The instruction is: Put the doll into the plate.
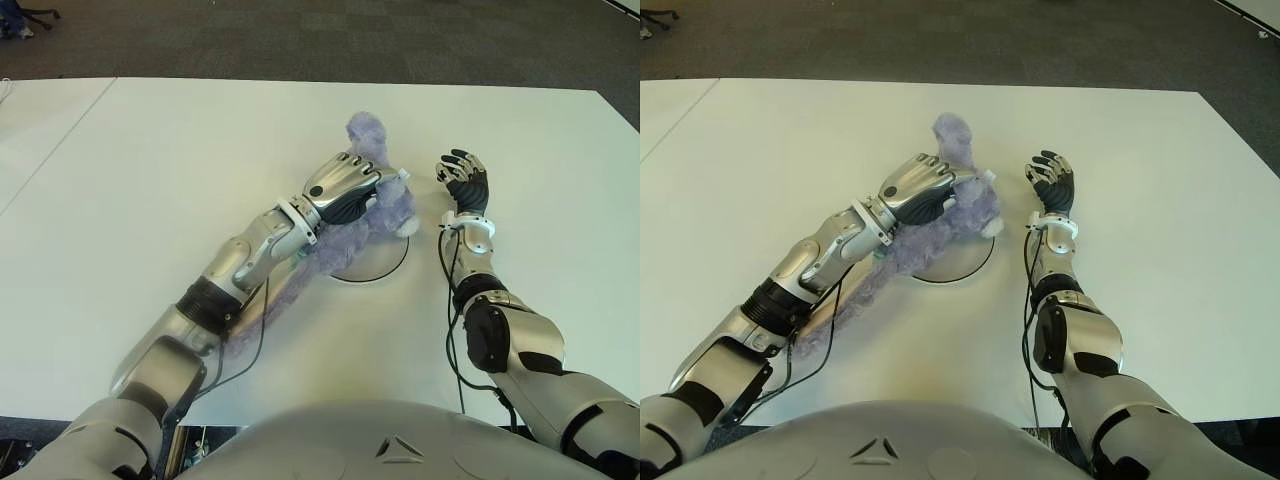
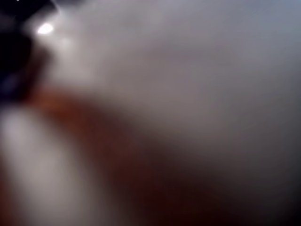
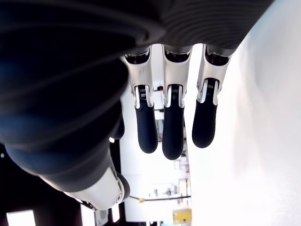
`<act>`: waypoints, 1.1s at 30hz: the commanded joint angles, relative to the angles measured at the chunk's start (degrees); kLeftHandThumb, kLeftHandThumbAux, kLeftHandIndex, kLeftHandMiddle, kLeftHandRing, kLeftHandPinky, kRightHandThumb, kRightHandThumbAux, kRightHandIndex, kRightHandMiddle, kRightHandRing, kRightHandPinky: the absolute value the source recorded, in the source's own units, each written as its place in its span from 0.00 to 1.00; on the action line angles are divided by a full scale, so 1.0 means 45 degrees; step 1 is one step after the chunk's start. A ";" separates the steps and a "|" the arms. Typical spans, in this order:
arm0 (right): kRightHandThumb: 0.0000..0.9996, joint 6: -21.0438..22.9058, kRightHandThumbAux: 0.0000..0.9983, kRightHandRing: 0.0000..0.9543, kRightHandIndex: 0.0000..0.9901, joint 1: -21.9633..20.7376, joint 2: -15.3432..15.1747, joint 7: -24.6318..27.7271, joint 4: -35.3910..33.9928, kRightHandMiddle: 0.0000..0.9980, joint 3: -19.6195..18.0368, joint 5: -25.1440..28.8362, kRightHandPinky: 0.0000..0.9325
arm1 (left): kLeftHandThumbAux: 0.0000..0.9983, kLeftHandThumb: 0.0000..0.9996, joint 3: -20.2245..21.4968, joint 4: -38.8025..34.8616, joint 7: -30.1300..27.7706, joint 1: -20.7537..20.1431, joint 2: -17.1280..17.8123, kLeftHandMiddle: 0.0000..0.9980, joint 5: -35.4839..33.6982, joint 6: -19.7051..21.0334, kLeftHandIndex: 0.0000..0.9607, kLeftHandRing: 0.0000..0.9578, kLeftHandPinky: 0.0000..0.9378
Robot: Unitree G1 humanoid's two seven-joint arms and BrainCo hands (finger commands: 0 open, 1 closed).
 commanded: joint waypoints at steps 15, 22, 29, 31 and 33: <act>0.43 0.1847 0.87 0.39 0.27 0.2372 0.0939 0.0023 0.1638 0.33 -0.0136 0.0162 0.43 | 0.68 0.85 -0.0540 0.1040 -0.0425 0.0775 -0.0273 0.84 -0.0201 0.0027 0.73 0.89 0.94; 0.44 0.1771 0.87 0.39 0.27 0.2384 0.0947 0.0034 0.1631 0.33 -0.0164 0.0150 0.42 | 0.68 0.82 -0.0556 0.1227 0.0183 0.0926 -0.0283 0.84 0.0138 0.0001 0.73 0.89 0.93; 0.43 0.1773 0.87 0.39 0.27 0.2385 0.0955 0.0107 0.1631 0.33 -0.0183 0.0144 0.42 | 0.70 0.72 -0.0480 0.1518 0.1374 0.1128 -0.0365 0.77 0.0362 -0.0164 0.48 0.82 0.81; 0.43 0.1748 0.87 0.39 0.27 0.2385 0.0962 0.0114 0.1630 0.33 -0.0201 0.0154 0.43 | 0.70 0.71 -0.0477 0.1589 0.1668 0.1130 -0.0295 0.76 0.0412 -0.0318 0.44 0.81 0.83; 0.44 0.1732 0.87 0.40 0.27 0.2386 0.0971 0.0113 0.1629 0.33 -0.0219 0.0163 0.43 | 0.70 0.70 -0.0499 0.1646 0.1865 0.1099 -0.0224 0.75 0.0495 -0.0420 0.44 0.82 0.87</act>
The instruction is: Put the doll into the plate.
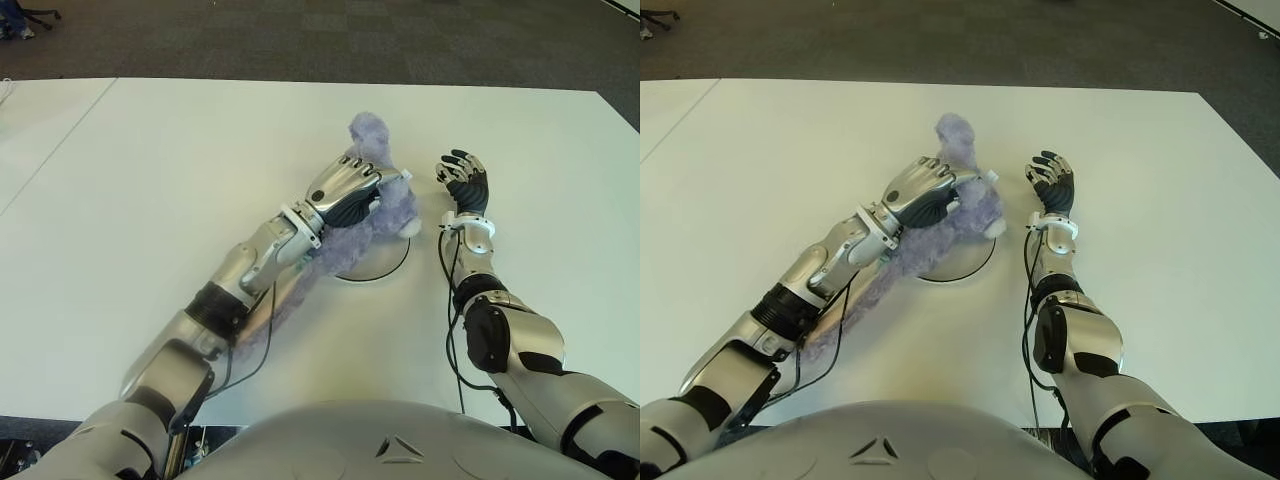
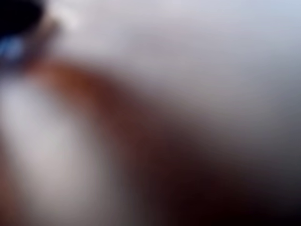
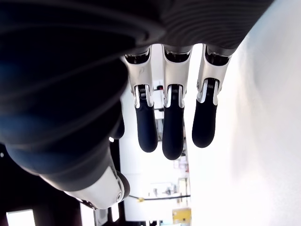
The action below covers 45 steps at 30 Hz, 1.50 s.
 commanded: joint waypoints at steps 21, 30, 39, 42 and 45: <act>0.44 0.1445 0.87 0.38 0.26 0.2354 0.1060 -0.0183 0.1591 0.33 0.0021 0.0003 0.39 | 0.42 0.23 -0.0272 0.1272 0.1854 0.0881 0.0335 0.27 0.0582 -0.0664 0.00 0.31 0.21; 0.37 0.1403 0.86 0.38 0.25 0.2416 0.1008 -0.0316 0.1607 0.32 0.0194 -0.0151 0.43 | 0.35 0.12 -0.0321 0.1696 0.3034 0.0625 0.0596 0.11 0.0691 -0.1754 0.00 0.08 0.00; 0.37 0.1342 0.86 0.38 0.26 0.2422 0.1036 -0.0290 0.1608 0.32 0.0216 -0.0125 0.41 | 0.29 0.11 -0.0286 0.2128 0.3797 0.0459 0.0677 0.00 0.0746 -0.2432 0.00 0.00 0.00; 0.40 0.1388 0.86 0.38 0.26 0.2408 0.1065 -0.0218 0.1614 0.33 0.0118 -0.0014 0.41 | 0.28 0.13 -0.0298 0.2195 0.4005 0.0428 0.0716 0.00 0.0830 -0.2541 0.00 0.00 0.00; 0.40 0.1419 0.86 0.39 0.26 0.2392 0.1075 -0.0146 0.1617 0.33 0.0050 0.0067 0.42 | 0.27 0.15 -0.0318 0.2250 0.4168 0.0393 0.0743 0.00 0.0896 -0.2630 0.00 0.00 0.00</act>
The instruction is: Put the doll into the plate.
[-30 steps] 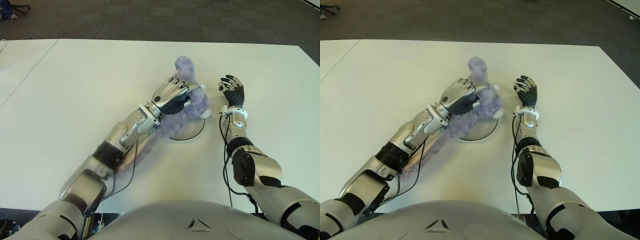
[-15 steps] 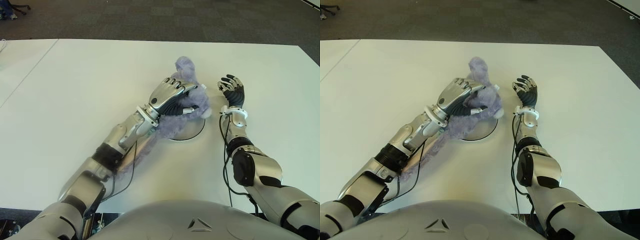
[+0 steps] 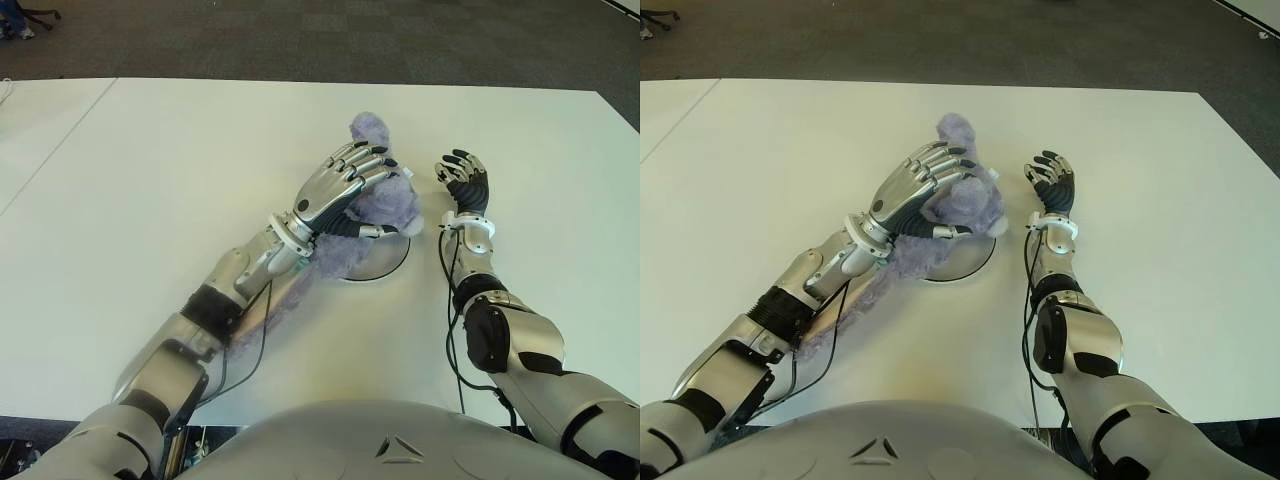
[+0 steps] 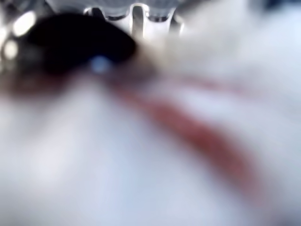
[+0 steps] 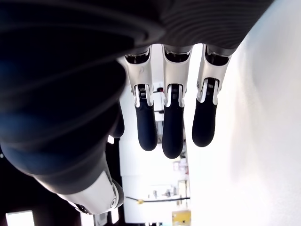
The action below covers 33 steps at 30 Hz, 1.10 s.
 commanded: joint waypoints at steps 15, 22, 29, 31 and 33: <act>0.44 0.1357 0.86 0.37 0.26 0.2418 0.1172 0.0224 0.1605 0.33 -0.0304 0.0234 0.39 | 0.21 0.15 0.0028 0.0015 -0.0106 0.0322 0.0862 0.00 0.0525 -0.0371 0.00 0.00 0.00; 0.46 0.1484 0.86 0.40 0.28 0.2377 0.1158 0.0202 0.1609 0.34 -0.0314 0.0172 0.44 | 0.21 0.11 0.0490 -0.0338 -0.0042 0.0189 0.1190 0.00 0.0304 -0.0296 0.00 0.00 0.00; 0.47 0.1712 0.86 0.41 0.28 0.2321 0.1126 -0.0012 0.1638 0.35 -0.0152 -0.0014 0.43 | 0.20 0.09 0.1862 -0.0257 0.1337 -0.0660 0.2340 0.00 0.0882 0.0037 0.00 0.00 0.00; 0.48 0.1774 0.86 0.40 0.28 0.2301 0.1133 0.0002 0.1642 0.35 -0.0173 0.0019 0.43 | 0.20 0.08 0.2052 -0.0300 0.1456 -0.0585 0.2387 0.00 0.0833 0.0124 0.00 0.00 0.00; 0.50 0.1800 0.86 0.40 0.29 0.2284 0.1151 0.0016 0.1643 0.35 -0.0204 0.0060 0.41 | 0.19 0.05 0.2226 -0.0324 0.1549 -0.0511 0.2462 0.00 0.0740 0.0165 0.00 0.00 0.00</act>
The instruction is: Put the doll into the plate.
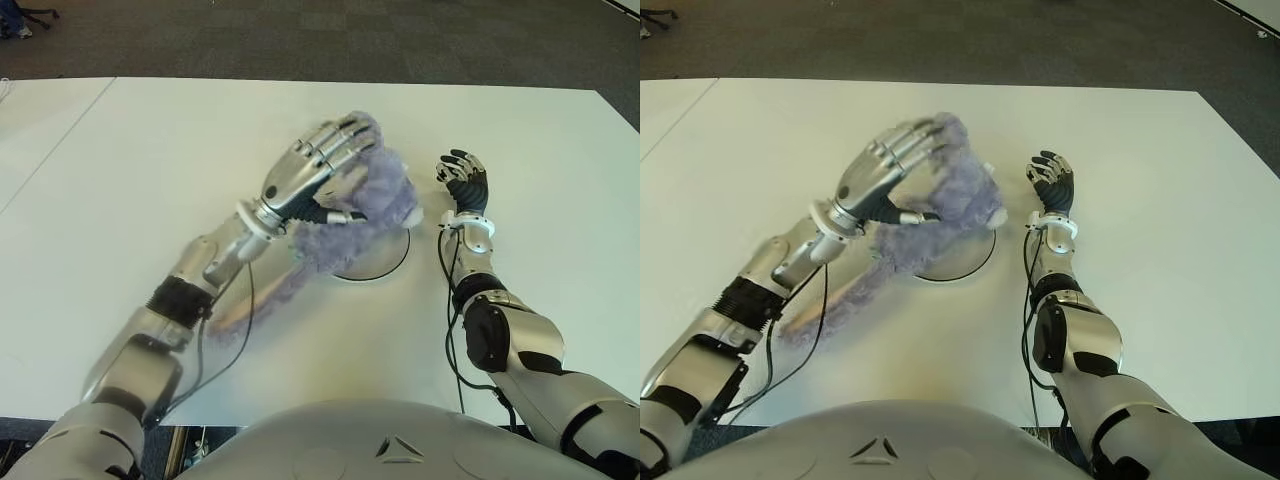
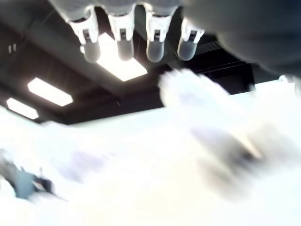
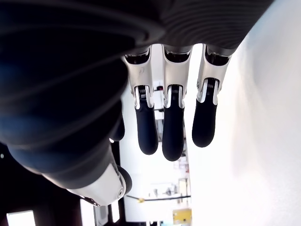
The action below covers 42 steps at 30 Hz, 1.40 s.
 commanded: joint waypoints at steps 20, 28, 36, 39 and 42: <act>0.51 0.1844 0.86 0.40 0.29 0.2289 0.1138 0.0014 0.1648 0.35 -0.0004 0.0054 0.41 | 0.21 0.00 0.2114 0.0869 0.1123 -0.0305 0.1354 0.00 -0.0611 -0.0332 0.00 0.00 0.00; 0.54 0.1787 0.87 0.39 0.29 0.2302 0.1162 0.0137 0.1644 0.34 -0.0092 0.0149 0.39 | 0.22 0.00 0.2728 0.1076 0.1115 -0.0311 0.1559 0.00 -0.1295 -0.0707 0.00 0.00 0.00; 0.53 0.1863 0.86 0.39 0.28 0.2290 0.1167 0.0116 0.1644 0.34 -0.0081 0.0138 0.41 | 0.24 0.00 0.3498 0.1236 0.1276 -0.0119 0.1983 0.00 -0.1768 -0.1067 0.00 0.00 0.00; 0.51 0.1901 0.86 0.38 0.28 0.2290 0.1149 0.0099 0.1645 0.34 -0.0019 0.0078 0.39 | 0.26 0.00 0.3783 0.2055 0.1663 -0.0312 0.2405 0.00 -0.1802 -0.1424 0.00 0.00 0.00; 0.50 0.1891 0.86 0.38 0.28 0.2292 0.1122 0.0058 0.1649 0.33 0.0060 -0.0005 0.39 | 0.27 0.00 0.3900 0.2814 0.1833 -0.0523 0.2572 0.00 -0.1849 -0.1664 0.00 0.00 0.00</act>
